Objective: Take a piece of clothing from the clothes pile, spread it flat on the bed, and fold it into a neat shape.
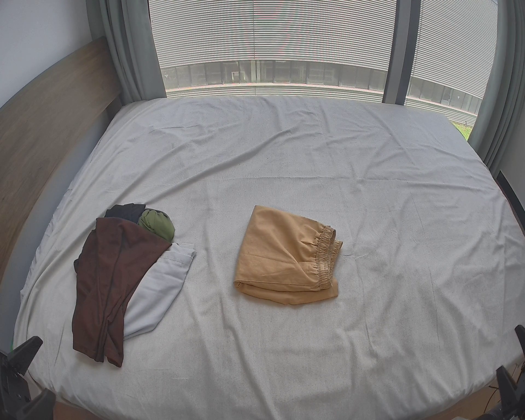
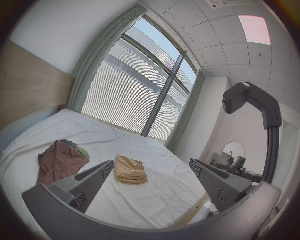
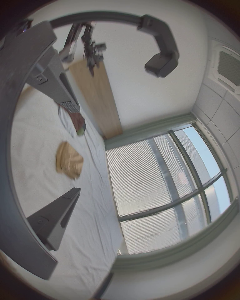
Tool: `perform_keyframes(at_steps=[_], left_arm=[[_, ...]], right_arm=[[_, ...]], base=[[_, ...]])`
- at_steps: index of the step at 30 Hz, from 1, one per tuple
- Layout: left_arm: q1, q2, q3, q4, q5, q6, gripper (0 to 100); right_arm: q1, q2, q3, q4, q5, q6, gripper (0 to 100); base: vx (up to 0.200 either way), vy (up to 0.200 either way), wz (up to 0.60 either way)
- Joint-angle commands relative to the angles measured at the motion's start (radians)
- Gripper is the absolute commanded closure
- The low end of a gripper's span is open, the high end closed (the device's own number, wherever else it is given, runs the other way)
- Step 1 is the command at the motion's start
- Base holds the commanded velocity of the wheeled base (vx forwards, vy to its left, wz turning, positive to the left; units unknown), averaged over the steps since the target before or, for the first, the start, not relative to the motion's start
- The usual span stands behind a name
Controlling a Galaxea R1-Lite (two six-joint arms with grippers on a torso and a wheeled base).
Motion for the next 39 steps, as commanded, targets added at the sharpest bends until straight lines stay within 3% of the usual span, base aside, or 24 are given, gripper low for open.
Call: perform_keyframes(at_steps=[1,3,7,14,23,27,31,35,37,39], left_arm=[[0.061,-0.160,0.009,0.127,0.084,0.119,0],[0.070,-0.160,0.015,0.133,0.129,0.142,0],[0.108,-0.160,0.021,0.139,0.136,0.151,0],[0.130,-0.160,0.078,0.136,0.192,0.237,0],[0.180,-0.163,0.078,0.150,0.242,0.275,0],[0.248,-0.250,0.078,0.268,0.236,0.317,0],[0.248,-0.252,0.078,0.319,0.254,0.335,0],[0.248,-0.250,0.078,0.322,0.319,0.349,0],[0.248,-0.249,0.078,0.383,0.408,0.363,0],[0.248,-0.249,0.078,0.376,0.414,0.357,0]], right_arm=[[-0.010,-0.054,0.049,0.071,-0.295,-0.241,0],[-0.008,-0.054,0.049,0.085,-0.341,-0.277,0],[-0.008,-0.054,0.049,0.152,-0.392,-0.274,0],[-0.008,-0.054,0.049,0.170,-0.418,-0.258,0],[-0.011,-0.054,0.049,0.172,-0.424,-0.255,0],[-0.010,-0.054,0.049,0.174,-0.424,-0.254,0],[-0.010,-0.054,0.049,0.193,-0.424,-0.249,0],[-0.010,-0.054,0.049,0.197,-0.427,-0.237,0],[-0.010,-0.054,0.049,0.197,-0.447,-0.226,0],[-0.008,-0.054,0.049,0.197,-0.447,-0.225,0]], base=[[0.000,0.000,0.00],[0.000,0.000,0.00],[0.000,0.000,0.00],[0.000,0.000,0.00],[0.000,0.000,0.00],[0.000,0.000,0.00],[0.000,0.000,0.00],[0.000,0.000,0.00],[0.000,0.000,0.00],[0.000,0.000,0.00]])
